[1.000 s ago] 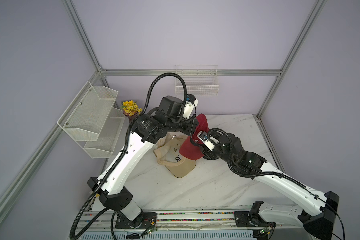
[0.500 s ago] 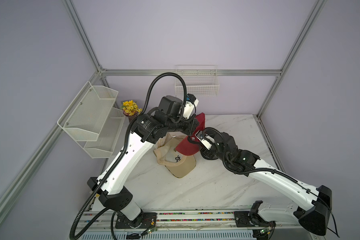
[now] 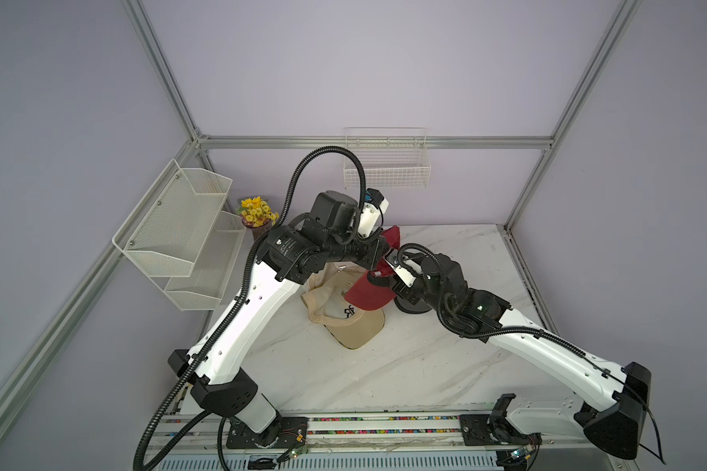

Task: Open the adjustable buckle of the baseball cap
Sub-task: Pick up the baseball cap.

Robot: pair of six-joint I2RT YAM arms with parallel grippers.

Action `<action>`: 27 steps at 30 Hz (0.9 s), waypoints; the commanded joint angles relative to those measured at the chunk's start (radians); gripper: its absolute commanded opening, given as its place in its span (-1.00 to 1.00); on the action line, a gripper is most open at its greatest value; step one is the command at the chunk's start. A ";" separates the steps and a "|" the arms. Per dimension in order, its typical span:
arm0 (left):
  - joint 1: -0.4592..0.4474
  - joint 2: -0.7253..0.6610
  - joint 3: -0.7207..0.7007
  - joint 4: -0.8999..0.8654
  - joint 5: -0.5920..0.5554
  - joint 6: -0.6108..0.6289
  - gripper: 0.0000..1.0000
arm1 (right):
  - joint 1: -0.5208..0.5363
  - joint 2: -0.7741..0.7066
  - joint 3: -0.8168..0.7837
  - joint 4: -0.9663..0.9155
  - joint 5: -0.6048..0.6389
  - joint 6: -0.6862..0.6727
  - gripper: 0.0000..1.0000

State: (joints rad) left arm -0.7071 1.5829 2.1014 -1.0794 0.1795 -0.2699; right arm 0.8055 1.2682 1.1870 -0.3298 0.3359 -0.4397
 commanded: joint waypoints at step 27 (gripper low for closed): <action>0.000 -0.102 0.013 0.044 0.061 -0.034 -1.00 | 0.006 -0.022 -0.084 0.239 0.123 0.019 -0.62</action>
State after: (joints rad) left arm -0.7074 1.5307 2.1029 -1.0668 0.2352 -0.2966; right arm 0.8062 1.2755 1.1011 -0.1509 0.4343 -0.4259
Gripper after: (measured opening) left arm 0.054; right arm 0.206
